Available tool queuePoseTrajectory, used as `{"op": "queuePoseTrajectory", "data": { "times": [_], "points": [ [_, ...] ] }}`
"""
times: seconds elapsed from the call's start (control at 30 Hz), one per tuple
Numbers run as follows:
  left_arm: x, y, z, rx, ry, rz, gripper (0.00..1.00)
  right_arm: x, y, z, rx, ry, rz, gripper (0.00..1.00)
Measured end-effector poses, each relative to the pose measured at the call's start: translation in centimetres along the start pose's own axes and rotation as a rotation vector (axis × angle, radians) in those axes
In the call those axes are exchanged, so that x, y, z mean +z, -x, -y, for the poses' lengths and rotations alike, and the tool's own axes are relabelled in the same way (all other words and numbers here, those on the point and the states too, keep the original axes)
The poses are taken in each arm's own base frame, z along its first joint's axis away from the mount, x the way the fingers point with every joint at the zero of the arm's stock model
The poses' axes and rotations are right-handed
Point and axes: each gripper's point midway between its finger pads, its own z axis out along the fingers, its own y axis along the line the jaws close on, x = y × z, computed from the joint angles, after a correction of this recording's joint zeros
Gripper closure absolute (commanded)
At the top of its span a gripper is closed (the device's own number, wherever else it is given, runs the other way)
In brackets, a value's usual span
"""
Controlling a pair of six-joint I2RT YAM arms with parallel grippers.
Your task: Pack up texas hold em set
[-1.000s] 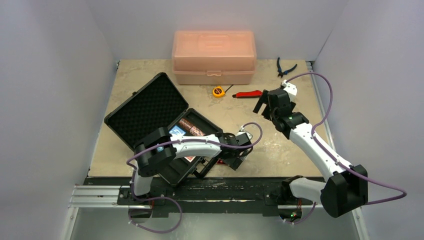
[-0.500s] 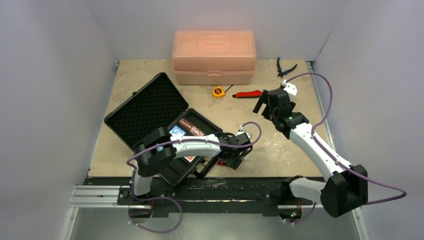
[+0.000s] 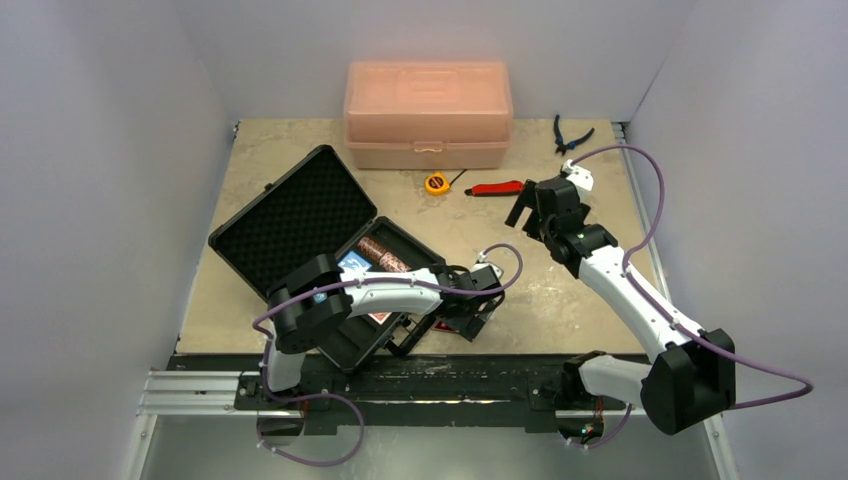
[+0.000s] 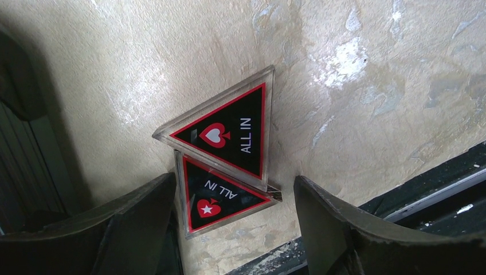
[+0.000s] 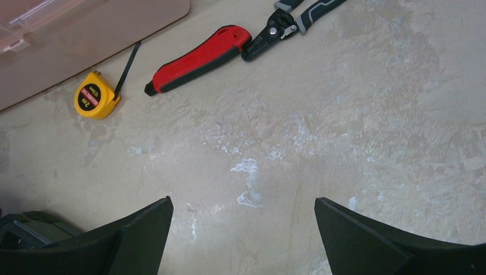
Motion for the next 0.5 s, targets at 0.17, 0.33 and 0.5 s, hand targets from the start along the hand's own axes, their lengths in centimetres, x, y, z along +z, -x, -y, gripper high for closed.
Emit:
{"op": "queuePoseTrajectory", "data": {
  "times": [0.17,0.33,0.5],
  "points": [
    [-0.04,-0.17,-0.06,-0.002,0.003,-0.007,0.28,-0.03,-0.13,-0.17,0.0,0.01,-0.007,0.01],
    [-0.09,-0.39,-0.11,-0.018,0.008,-0.016,0.31,-0.03,-0.15,-0.19,0.0,0.011,-0.008,0.01],
    [-0.16,-0.59,-0.19,-0.02,0.011,-0.025,0.36,0.02,-0.2,-0.18,-0.001,0.01,-0.01,0.01]
  ]
}}
